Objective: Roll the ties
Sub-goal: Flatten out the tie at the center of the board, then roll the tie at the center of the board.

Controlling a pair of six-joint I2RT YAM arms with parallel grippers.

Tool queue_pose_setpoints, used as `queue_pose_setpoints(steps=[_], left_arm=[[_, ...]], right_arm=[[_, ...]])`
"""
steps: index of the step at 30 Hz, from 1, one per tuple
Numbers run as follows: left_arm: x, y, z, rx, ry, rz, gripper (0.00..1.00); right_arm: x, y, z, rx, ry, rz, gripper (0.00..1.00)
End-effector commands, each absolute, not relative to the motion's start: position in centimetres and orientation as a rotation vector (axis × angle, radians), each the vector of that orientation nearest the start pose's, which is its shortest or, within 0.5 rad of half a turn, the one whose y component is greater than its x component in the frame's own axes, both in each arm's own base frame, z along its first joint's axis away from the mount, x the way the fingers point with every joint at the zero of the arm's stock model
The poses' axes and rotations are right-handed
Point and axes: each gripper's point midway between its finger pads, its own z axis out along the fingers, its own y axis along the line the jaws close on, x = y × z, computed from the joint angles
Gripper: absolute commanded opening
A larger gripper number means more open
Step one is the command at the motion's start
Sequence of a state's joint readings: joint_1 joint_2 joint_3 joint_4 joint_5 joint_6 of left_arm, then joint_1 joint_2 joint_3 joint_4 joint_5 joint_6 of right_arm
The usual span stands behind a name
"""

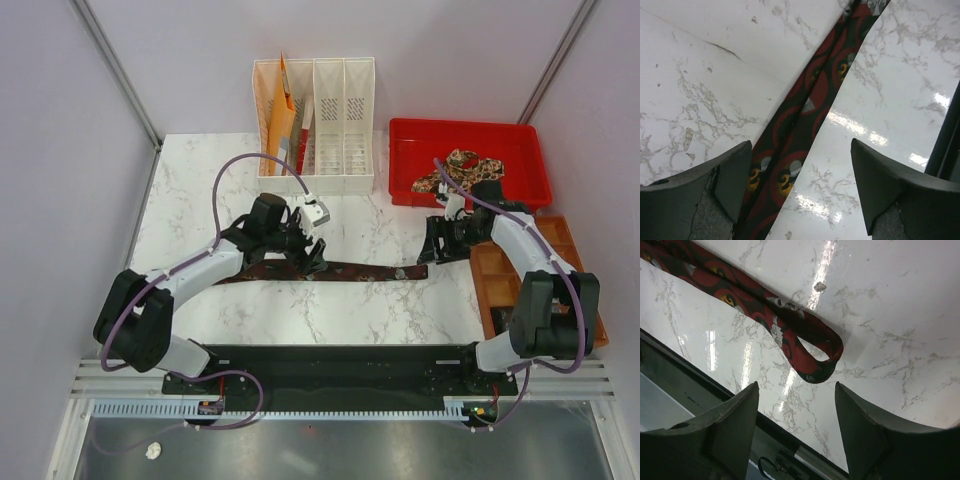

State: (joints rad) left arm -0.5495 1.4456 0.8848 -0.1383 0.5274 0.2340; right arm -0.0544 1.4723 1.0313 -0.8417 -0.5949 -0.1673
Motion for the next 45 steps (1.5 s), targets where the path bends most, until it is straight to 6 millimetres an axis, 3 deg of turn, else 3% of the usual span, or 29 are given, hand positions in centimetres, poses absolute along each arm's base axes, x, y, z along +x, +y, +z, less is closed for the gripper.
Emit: queue_pose_setpoints(steps=[1, 7, 9, 15, 18, 19, 21, 24, 27, 28, 31, 36, 37, 42, 45], left_arm=[[28.3, -24.6, 10.4, 1.261, 1.917, -0.597, 0.86], [28.1, -23.7, 9.6, 1.276, 1.943, -0.552, 0.86], [27.6, -23.4, 8.5, 1.285, 1.991, -0.561, 0.85], [27.5, -23.2, 7.8, 1.294, 2.016, -0.554, 0.85], [27.7, -23.1, 7.6, 1.29, 2.024, -0.547, 0.85], [27.7, -23.0, 7.4, 1.286, 2.036, -0.545, 0.85], [28.0, -22.9, 7.2, 1.272, 2.051, -0.544, 0.85], [28.1, -22.8, 7.1, 1.268, 2.059, -0.553, 0.85], [28.0, -22.9, 7.2, 1.306, 2.035, -0.561, 0.84], [28.0, -22.9, 7.1, 1.315, 2.03, -0.555, 0.83], [28.1, -22.5, 6.9, 1.351, 2.006, -0.522, 0.8], [27.3, -22.3, 6.7, 1.442, 1.937, -0.528, 0.74], [27.2, -22.4, 6.8, 1.453, 1.925, -0.532, 0.75], [27.7, -23.4, 7.4, 1.55, 1.784, -0.532, 1.0], [29.2, -24.4, 7.8, 1.594, 1.708, -0.516, 1.0]], right_arm=[[27.6, 6.8, 8.3, -0.202, 2.73, 0.688, 0.68], [27.9, 6.7, 6.3, -0.143, 2.783, 0.685, 0.56], [28.1, 7.0, 5.7, -0.143, 2.785, 0.714, 0.51], [27.6, 7.5, 5.8, -0.181, 2.781, 0.77, 0.43], [27.3, 7.8, 5.9, -0.194, 2.788, 0.807, 0.47], [27.1, 8.1, 6.0, -0.195, 2.787, 0.839, 0.53], [26.9, 8.2, 5.8, -0.19, 2.806, 0.855, 0.54], [26.8, 7.4, 4.9, -0.196, 2.842, 0.8, 0.41], [27.3, 6.5, 4.5, -0.173, 2.85, 0.775, 0.21], [27.5, 6.2, 4.7, -0.162, 2.847, 0.772, 0.12], [28.5, 5.1, 5.7, -0.15, 2.819, 0.755, 0.0], [29.5, 4.8, 7.4, -0.112, 2.765, 0.822, 0.0], [29.4, 5.0, 7.3, -0.109, 2.766, 0.843, 0.0], [29.2, 5.2, 6.1, -0.077, 2.79, 0.879, 0.0], [29.2, 5.4, 5.5, -0.039, 2.816, 0.906, 0.0]])
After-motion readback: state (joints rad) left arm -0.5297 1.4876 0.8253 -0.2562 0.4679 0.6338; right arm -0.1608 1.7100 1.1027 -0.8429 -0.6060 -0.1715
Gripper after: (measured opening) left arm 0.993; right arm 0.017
